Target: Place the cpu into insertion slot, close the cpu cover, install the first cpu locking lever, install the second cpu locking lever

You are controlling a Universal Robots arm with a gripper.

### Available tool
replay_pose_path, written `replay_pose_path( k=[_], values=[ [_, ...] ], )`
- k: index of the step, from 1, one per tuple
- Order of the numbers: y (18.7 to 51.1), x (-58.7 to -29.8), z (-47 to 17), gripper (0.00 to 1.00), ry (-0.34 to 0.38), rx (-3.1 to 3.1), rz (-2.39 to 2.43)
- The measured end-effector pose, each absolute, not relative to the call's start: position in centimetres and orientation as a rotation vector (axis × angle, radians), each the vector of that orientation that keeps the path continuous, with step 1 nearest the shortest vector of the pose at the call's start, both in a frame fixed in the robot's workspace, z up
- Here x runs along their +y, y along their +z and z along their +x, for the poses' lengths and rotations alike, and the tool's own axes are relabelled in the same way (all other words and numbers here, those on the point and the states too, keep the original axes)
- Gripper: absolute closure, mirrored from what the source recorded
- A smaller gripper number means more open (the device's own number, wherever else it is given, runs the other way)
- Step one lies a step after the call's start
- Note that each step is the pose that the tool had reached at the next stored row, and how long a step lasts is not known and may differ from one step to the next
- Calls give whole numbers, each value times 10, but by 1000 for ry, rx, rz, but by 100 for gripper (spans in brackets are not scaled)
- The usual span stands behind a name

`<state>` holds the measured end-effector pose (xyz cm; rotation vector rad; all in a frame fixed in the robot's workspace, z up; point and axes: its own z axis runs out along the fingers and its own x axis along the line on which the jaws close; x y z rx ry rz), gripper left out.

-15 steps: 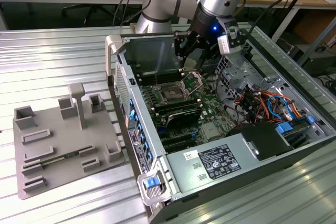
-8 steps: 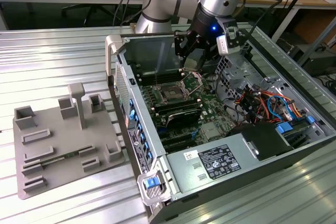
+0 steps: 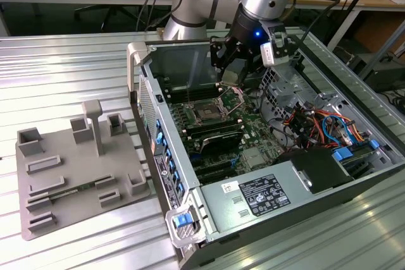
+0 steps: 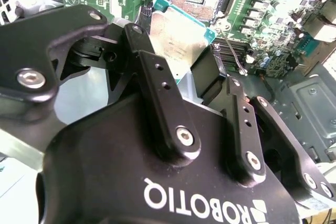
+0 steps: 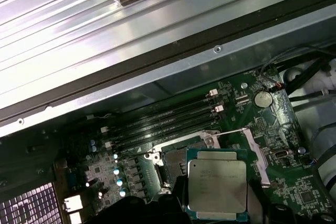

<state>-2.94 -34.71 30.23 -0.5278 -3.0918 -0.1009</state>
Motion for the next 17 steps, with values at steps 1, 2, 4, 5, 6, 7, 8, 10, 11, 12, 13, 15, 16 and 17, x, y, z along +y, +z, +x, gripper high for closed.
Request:
replay_pose_path(
  k=[1, 2, 4, 5, 6, 7, 8, 10, 11, 12, 13, 15, 16, 17],
  values=[
    [302, -347, -29, 45, -100, -3091, -532],
    [302, -347, -29, 45, -100, -3090, -538],
    [302, -347, -29, 45, -99, -3089, -548],
    [302, -347, -29, 45, -99, -3089, -551],
    [302, -347, -29, 45, -98, -3088, -555],
    [302, -347, -29, 45, -98, -3087, -560],
    [302, -347, -29, 45, -97, -3087, -564],
    [302, -347, -29, 45, -97, -3086, -570],
    [302, -347, -29, 45, -96, -3085, -573],
    [302, -347, -29, 45, -96, -3085, -577],
    [302, -347, -29, 45, -96, -3084, -582],
    [302, -347, -29, 45, -95, -3083, -590],
    [302, -347, -29, 45, -95, -3082, -593],
    [302, -347, -29, 45, -94, -3082, -596]
  ],
)
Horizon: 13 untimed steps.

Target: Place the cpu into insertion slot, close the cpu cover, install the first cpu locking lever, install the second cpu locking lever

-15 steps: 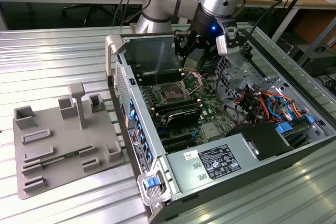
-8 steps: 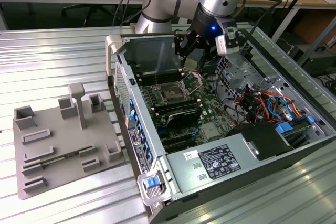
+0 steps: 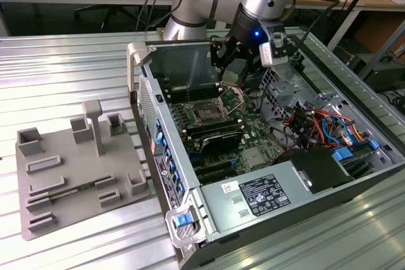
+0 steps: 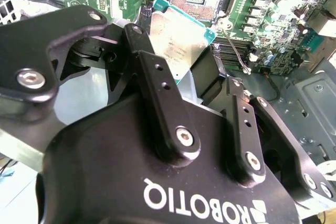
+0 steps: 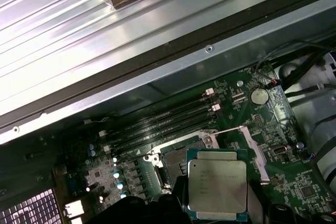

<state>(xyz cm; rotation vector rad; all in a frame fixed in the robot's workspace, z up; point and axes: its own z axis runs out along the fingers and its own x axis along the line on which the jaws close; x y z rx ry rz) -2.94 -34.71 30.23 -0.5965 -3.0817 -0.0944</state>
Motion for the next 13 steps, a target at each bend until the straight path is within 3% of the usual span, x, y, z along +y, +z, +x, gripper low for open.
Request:
replay_pose_path(
  k=[13],
  values=[
    [302, -347, -29, 45, -89, -3074, -646]
  ],
)
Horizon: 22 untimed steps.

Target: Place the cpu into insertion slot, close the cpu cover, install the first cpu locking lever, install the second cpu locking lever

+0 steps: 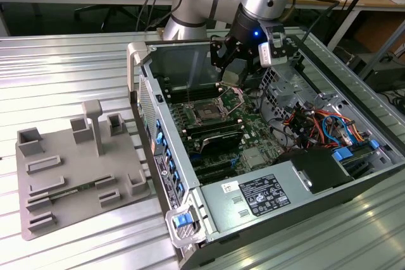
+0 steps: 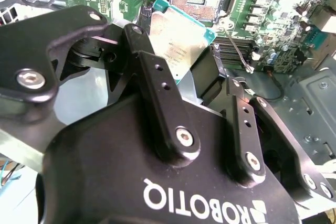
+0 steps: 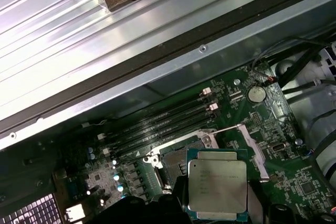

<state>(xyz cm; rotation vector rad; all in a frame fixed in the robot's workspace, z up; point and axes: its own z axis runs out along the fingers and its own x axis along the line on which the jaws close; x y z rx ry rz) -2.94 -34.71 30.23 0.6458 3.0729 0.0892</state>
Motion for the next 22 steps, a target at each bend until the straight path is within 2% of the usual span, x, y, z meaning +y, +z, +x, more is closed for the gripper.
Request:
replay_pose_path(
  k=[22],
  values=[
    [302, -347, -29, 45, 78, 3049, 737]
  ],
)
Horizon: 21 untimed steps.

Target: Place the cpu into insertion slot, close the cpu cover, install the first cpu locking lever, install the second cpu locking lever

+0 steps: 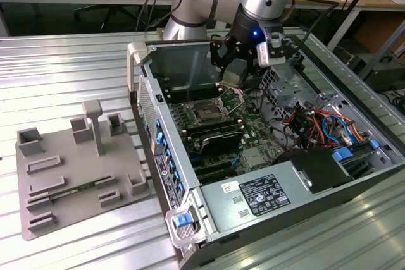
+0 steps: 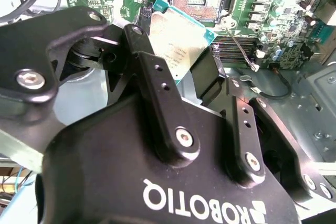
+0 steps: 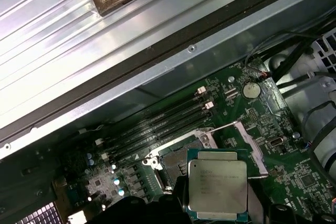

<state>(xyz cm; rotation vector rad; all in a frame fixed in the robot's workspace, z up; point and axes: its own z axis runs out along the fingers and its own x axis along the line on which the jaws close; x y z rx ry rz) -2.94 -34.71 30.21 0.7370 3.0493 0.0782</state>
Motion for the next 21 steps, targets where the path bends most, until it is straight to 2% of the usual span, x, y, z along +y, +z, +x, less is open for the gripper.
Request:
replay_pose_path(
  k=[21],
  values=[
    [302, -347, -29, 45, 68, 3024, 825]
  ],
)
